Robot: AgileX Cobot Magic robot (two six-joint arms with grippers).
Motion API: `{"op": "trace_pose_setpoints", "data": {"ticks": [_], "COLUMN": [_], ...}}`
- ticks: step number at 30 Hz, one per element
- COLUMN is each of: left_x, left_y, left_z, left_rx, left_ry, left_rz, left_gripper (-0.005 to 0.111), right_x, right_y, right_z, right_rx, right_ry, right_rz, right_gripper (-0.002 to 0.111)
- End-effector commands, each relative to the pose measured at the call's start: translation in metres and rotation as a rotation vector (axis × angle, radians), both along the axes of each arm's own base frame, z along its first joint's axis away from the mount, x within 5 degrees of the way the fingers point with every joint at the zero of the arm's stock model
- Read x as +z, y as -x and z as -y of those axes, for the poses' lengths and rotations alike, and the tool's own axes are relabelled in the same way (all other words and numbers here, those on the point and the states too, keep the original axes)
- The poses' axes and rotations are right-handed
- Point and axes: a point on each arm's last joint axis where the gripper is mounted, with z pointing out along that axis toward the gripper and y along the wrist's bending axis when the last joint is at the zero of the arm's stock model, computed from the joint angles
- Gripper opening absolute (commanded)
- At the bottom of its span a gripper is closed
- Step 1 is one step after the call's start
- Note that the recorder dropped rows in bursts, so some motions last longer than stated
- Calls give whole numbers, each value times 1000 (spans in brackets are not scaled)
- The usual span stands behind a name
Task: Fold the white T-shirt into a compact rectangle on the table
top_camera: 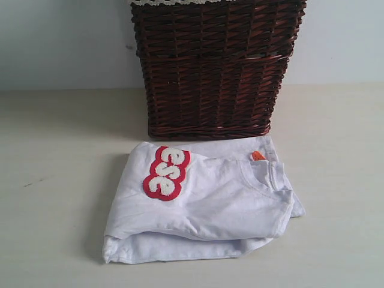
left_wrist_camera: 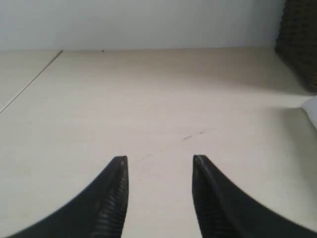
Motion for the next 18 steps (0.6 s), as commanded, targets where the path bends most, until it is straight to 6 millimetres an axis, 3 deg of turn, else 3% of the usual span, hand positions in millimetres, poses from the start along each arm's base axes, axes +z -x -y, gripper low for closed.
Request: {"op": "trace_pose_setpoints", "data": {"ticks": [1,7,18], "left_x": [1,1,1], "left_y": [0,0,0], "left_z": [0,0,0], "left_rx": [1,1,1], "left_ry": [3,3,3], "left_rz": [16,16,16], "left_gripper": [42,42,42], "right_x": [4,5,-1], "right_y": [19,50,74], "right_z": [16,36,26], "right_rx": [-55,-230,-584], "right_ry": [-64,-136,-74], "right_rz": [92,193,246], "right_gripper": [0,0,0]}}
